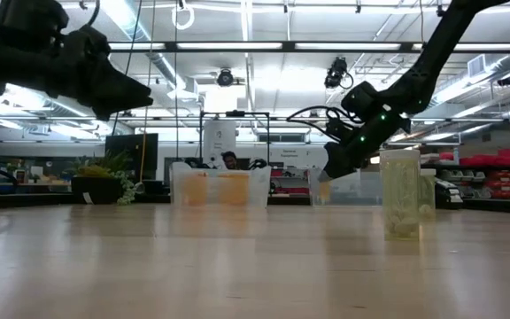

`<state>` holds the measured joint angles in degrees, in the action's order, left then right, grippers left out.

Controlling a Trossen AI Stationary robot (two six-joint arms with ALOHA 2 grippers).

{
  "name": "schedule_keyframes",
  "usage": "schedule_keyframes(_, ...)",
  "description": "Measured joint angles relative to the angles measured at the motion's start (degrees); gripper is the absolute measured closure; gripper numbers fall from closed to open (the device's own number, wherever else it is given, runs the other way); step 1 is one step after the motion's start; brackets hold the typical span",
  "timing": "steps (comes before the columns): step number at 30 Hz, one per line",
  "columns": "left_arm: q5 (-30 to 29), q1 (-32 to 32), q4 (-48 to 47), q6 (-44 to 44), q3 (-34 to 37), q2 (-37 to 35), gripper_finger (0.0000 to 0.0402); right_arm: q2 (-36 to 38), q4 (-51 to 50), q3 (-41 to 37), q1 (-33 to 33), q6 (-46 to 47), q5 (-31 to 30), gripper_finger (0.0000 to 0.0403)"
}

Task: Pick and place medicine bottles into bin by pill shape (circle, oval)
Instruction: Put the orange tablet bottle into the right transparent bin

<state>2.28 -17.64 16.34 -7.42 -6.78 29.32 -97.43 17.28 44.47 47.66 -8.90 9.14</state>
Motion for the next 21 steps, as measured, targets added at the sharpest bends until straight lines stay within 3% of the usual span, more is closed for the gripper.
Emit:
schedule_keyframes(14, 0.4, 3.2, 1.6, -1.4, 5.4, -9.1, 0.0228, -2.0, 3.0, 0.0, 0.0, 0.1, 0.1, 0.0260)
schedule_keyframes(21, 0.6, 5.2, 1.0, -1.4, 6.3, -10.3, 0.0228, -2.0, 2.8, 0.0, 0.0, 0.2, 0.1, 0.0259)
